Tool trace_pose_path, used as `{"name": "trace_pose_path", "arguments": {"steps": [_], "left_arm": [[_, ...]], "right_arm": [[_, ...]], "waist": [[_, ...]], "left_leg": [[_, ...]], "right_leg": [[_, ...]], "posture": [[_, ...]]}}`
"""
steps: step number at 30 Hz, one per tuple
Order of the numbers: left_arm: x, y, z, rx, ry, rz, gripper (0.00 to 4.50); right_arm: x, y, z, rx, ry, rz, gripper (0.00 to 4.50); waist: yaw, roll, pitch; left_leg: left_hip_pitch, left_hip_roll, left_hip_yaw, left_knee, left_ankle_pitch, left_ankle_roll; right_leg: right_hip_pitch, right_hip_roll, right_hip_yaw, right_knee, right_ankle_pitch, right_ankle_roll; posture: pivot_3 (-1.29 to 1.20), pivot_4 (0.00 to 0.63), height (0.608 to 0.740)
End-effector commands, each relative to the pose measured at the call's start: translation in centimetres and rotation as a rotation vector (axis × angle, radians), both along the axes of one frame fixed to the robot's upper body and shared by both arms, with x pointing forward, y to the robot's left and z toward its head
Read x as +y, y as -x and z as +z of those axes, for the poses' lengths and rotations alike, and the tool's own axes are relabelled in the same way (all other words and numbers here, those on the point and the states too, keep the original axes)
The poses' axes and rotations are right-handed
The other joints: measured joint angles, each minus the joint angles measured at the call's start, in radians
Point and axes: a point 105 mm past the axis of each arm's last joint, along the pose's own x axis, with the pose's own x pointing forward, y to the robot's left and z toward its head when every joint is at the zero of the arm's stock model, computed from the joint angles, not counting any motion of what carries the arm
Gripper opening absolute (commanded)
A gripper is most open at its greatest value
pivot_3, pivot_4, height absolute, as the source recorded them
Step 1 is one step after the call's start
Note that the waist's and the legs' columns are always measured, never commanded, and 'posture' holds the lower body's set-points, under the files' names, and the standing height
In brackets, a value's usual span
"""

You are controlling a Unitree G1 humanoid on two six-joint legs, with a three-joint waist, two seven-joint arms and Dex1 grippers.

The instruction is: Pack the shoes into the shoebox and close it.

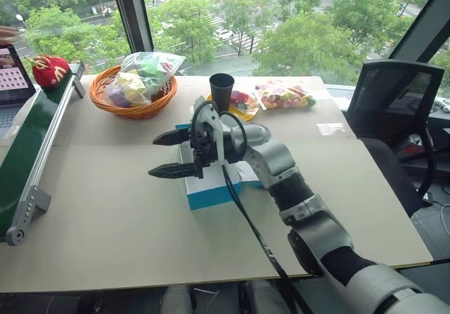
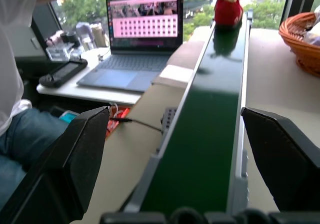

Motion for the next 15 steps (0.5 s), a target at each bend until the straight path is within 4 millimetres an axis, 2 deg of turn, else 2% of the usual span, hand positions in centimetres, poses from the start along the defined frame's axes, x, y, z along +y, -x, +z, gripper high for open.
{"name": "trace_pose_path", "arguments": {"steps": [1,3,5,12,15], "left_arm": [[0.9,-2.0,2.0,0.003,-0.077,-0.074,4.50],[1.0,-2.6,2.4,-0.008,-0.089,-0.093,4.50],[1.3,-3.1,1.9,0.002,-0.100,-0.089,4.50],[1.5,-5.7,-3.1,0.037,-0.031,-0.089,4.50],[2.2,-6.5,-4.9,0.060,0.029,-0.065,4.50]], "right_arm": [[0.2,1.7,1.2,-0.021,-0.044,0.025,4.47],[0.2,1.8,1.1,-0.018,-0.042,0.007,4.47],[0.1,1.6,1.1,-0.011,-0.046,-0.017,4.47],[-0.2,0.9,1.2,-0.010,-0.053,-0.076,4.47],[-0.5,0.8,1.2,-0.020,-0.049,-0.086,4.47]], "waist": [[0.000,-0.002,-0.001],[0.000,-0.003,-0.002],[-0.004,-0.003,-0.002],[-0.004,-0.003,-0.002],[-0.003,-0.005,-0.003]], "left_leg": [[0.000,0.001,0.000,0.000,0.000,0.000],[-0.001,0.001,0.000,-0.001,0.000,-0.001],[0.000,0.001,0.000,-0.001,-0.001,-0.003],[0.000,0.004,0.004,-0.003,-0.001,-0.003],[0.000,0.005,0.006,-0.003,0.001,0.002]], "right_leg": [[0.000,0.000,-0.003,0.000,0.000,-0.001],[-0.001,-0.001,-0.005,-0.001,0.001,-0.001],[-0.001,-0.002,-0.005,-0.001,0.001,-0.001],[-0.002,-0.002,-0.011,-0.001,0.001,-0.003],[-0.003,-0.002,-0.015,-0.001,0.002,-0.003]], "posture": [[0.00,0.150,0.737],[0.00,0.150,0.737],[0.00,0.150,0.737],[0.00,0.150,0.737],[0.00,0.150,0.737]]}}
